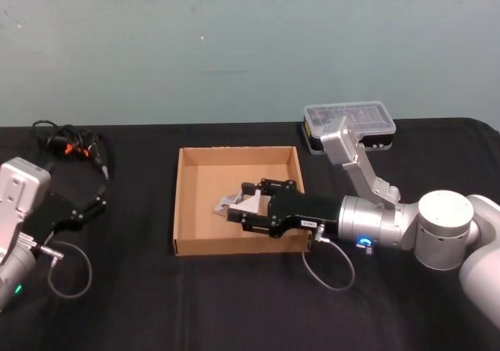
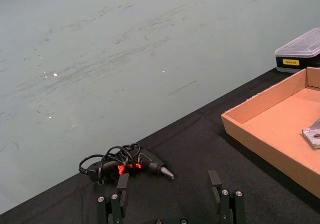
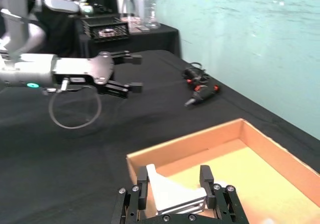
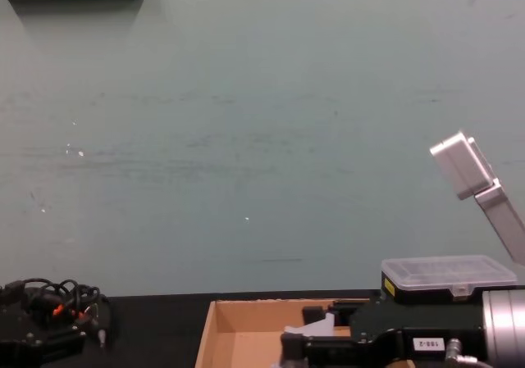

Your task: Use one hand to pick up the angle iron from the table and place it into the box.

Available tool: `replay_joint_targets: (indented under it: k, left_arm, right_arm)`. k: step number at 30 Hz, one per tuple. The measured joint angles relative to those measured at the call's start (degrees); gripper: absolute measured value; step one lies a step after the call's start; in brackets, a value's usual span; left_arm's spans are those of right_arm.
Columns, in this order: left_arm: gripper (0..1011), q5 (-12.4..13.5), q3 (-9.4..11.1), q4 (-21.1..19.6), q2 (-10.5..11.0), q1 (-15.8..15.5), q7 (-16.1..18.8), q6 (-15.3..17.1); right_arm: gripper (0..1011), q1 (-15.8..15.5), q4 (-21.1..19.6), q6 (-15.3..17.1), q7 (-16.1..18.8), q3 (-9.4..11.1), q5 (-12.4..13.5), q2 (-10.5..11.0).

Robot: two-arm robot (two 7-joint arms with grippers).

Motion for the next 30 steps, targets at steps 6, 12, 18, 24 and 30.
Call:
replay_joint_targets:
  k: [6, 12, 18, 24, 30]
  left_arm:
    - [1000, 0.0, 0.0, 0.0, 0.0, 0.0, 0.0, 0.0]
    - [1000, 0.0, 0.0, 0.0, 0.0, 0.0, 0.0, 0.0]
    - [1000, 0.0, 0.0, 0.0, 0.0, 0.0, 0.0, 0.0]
    - [1000, 0.0, 0.0, 0.0, 0.0, 0.0, 0.0, 0.0]
    - [1000, 0.0, 0.0, 0.0, 0.0, 0.0, 0.0, 0.0]
  right_arm:
    - [643, 0.19, 1.47, 0.74, -1.26, 1.02, -0.76, -0.16]
    - [643, 0.24, 2.67, 1.19, -1.76, 1.61, -1.72, -0.34]
    - [643, 0.66, 4.57, 1.35, -2.01, 1.93, -2.56, -1.15]
    - [643, 0.93, 5.88, 1.63, -2.03, 2.31, -3.05, -1.83]
    - [643, 0.93, 5.89, 1.66, -2.05, 2.29, -3.07, -1.81]
